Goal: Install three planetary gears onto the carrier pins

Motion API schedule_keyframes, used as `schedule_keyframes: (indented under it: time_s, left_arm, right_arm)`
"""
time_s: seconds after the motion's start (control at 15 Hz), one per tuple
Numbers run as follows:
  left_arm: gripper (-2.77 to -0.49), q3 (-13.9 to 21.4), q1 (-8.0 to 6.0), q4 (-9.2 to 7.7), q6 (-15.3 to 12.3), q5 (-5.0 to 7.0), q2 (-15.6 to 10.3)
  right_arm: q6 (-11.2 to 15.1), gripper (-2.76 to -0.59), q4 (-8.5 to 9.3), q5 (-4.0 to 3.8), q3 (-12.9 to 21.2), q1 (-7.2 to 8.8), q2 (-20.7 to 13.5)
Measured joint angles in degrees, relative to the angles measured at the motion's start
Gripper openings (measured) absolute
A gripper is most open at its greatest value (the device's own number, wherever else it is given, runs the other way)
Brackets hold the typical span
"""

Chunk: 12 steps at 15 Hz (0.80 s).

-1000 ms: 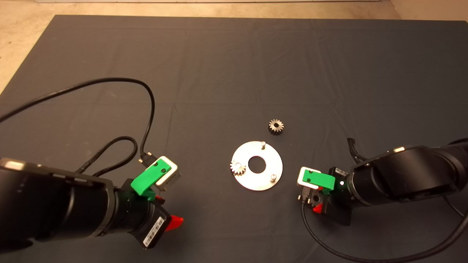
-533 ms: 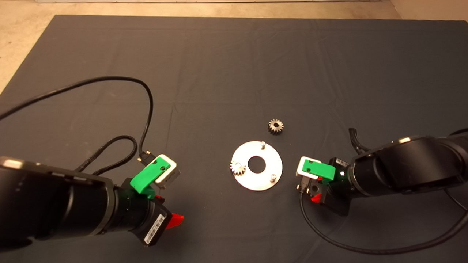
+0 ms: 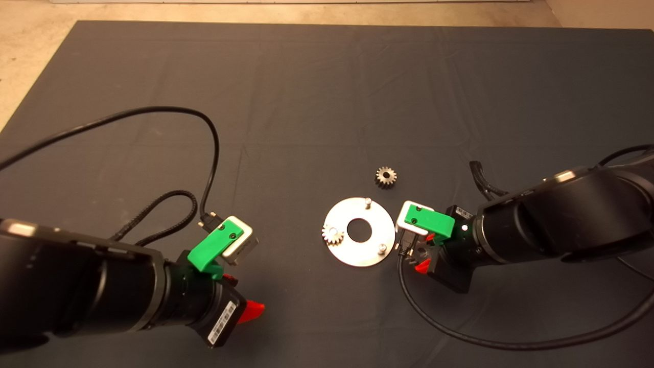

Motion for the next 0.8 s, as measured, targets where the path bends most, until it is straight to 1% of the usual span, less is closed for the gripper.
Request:
schedule_keyframes:
  time_s: [0.2,0.33,0.4,0.6,0.8]
  left_arm:
    - [-1.92,0.0,-0.02,0.00,-0.4,0.00,0.9]
    - [-1.92,0.0,0.00,0.01,-0.4,-0.02,1.4]
    - [-1.92,0.0,0.00,0.01,-0.4,-0.11,1.4]
    - [-1.92,0.0,0.00,0.01,-0.5,-0.12,1.4]
    - [-1.92,0.0,0.00,0.01,-0.6,-0.15,1.4]
  right_arm:
    - [1.5,-2.46,0.71,-0.06,0.0,-0.03,1.3]
    - [1.9,-2.46,1.07,0.05,-0.3,-0.02,2.3]
    - [2.1,-2.47,1.17,-0.02,-0.7,-0.02,2.7]
    - [2.1,-2.47,1.26,-0.02,-3.0,-0.02,4.1]
    - [2.1,-2.47,1.29,0.00,-6.6,-0.05,5.9]
